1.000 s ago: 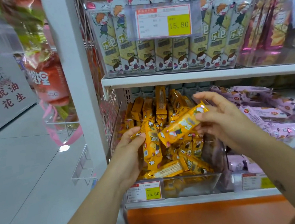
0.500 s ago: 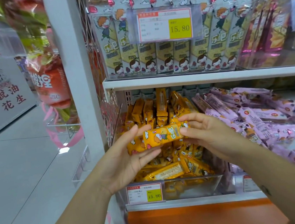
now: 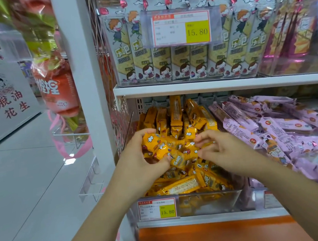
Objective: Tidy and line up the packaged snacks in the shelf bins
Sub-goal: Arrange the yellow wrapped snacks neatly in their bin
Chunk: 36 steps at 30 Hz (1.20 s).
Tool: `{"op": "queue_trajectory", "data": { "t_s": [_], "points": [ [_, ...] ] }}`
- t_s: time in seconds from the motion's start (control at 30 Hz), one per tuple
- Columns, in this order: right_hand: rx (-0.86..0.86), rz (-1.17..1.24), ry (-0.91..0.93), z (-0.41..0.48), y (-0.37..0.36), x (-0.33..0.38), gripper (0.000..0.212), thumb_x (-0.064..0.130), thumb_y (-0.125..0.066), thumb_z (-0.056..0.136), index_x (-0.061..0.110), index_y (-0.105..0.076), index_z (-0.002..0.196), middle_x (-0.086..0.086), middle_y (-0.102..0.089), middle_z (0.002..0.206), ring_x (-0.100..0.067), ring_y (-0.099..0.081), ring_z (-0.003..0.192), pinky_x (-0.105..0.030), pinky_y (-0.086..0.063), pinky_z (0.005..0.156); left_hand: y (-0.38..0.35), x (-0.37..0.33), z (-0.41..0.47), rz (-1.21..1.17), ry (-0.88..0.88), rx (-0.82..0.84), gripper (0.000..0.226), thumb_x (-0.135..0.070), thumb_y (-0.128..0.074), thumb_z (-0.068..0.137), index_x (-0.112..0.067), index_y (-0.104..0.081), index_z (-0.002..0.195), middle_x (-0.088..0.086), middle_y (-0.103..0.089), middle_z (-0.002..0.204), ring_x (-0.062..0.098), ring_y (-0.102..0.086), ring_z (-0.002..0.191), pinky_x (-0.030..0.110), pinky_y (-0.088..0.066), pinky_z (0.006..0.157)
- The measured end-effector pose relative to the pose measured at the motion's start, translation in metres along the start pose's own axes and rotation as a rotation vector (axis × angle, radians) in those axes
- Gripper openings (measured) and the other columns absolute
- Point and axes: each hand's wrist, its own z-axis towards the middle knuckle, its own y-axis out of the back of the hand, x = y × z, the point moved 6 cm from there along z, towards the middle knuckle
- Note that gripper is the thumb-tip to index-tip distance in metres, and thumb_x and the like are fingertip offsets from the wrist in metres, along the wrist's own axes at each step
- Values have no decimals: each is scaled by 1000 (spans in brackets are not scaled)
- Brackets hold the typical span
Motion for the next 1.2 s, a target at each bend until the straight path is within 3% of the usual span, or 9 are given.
{"op": "queue_trajectory", "data": {
  "t_s": [0.2, 0.3, 0.4, 0.53, 0.67, 0.8, 0.97, 1.1, 1.2],
  "points": [
    [211, -545, -38, 1, -37, -21, 50, 7, -49, 93, 21, -38, 139, -5, -50, 135, -18, -50, 120, -30, -48, 92, 2, -4, -1, 159, -31, -10, 66, -29, -75, 75, -45, -39, 128, -14, -60, 102, 4, -63, 88, 26, -56, 78],
    [238, -543, -24, 3, -37, -17, 54, 8, -53, 90, 24, -36, 139, -5, -52, 128, -14, -54, 105, -26, -49, 78, 7, -6, -2, 160, -40, -25, 69, -28, -75, 77, -49, -34, 128, -19, -61, 90, -3, -62, 79, 20, -55, 72],
    [182, -575, 35, -1, -27, -1, 51, 15, -55, 91, 30, -38, 137, 8, -49, 92, -9, -52, 75, -22, -41, 60, 13, -6, -2, 155, -44, -21, 69, -26, -75, 77, -49, -35, 128, -18, -61, 91, 7, -64, 86, 31, -57, 77],
    [-128, -351, 176, -6, 13, 28, 44, 14, -63, 87, 32, -48, 124, 13, -53, 84, -7, -59, 75, -20, -52, 65, 21, -9, -4, 176, -77, -31, 67, -26, -75, 77, -46, -38, 128, -20, -58, 93, 9, -63, 84, 22, -56, 72],
    [-103, 37, 155, -8, 23, 29, 43, 5, -67, 84, 41, -49, 98, 6, -61, 98, -8, -64, 86, -23, -55, 77, 23, -16, -7, 246, -127, -34, 68, -25, -75, 77, -49, -35, 125, -23, -53, 91, 4, -60, 83, 12, -51, 67],
    [-54, -73, 159, -11, 18, 29, 42, 12, -69, 83, 44, -46, 95, 13, -57, 103, -8, -61, 93, -25, -53, 81, 23, -20, -8, 308, -152, -31, 69, -27, -75, 76, -54, -32, 122, -24, -51, 92, 3, -58, 82, 14, -49, 70],
    [-65, -485, 206, -19, 26, 35, 34, 16, -66, 82, 31, -52, 109, 13, -52, 82, -2, -49, 68, -16, -41, 58, 25, -26, -11, 317, -167, -49, 66, -28, -75, 73, -48, -37, 123, -22, -53, 84, -6, -57, 78, 7, -45, 61],
    [3, -691, 141, -19, 27, 23, 37, 20, -63, 85, 30, -52, 120, 12, -55, 77, -7, -49, 74, -20, -39, 63, 18, -25, -11, 328, -149, -22, 68, -32, -74, 73, -44, -38, 129, -24, -51, 86, 3, -59, 74, 9, -45, 61],
    [159, -910, 83, -14, 9, 4, 49, 16, -56, 89, 35, -43, 133, 5, -60, 115, -18, -47, 112, -31, -33, 101, 15, -25, -10, 322, -149, -15, 67, -32, -74, 75, -45, -38, 129, -26, -51, 86, 1, -59, 76, 9, -45, 62]
  ]
}}
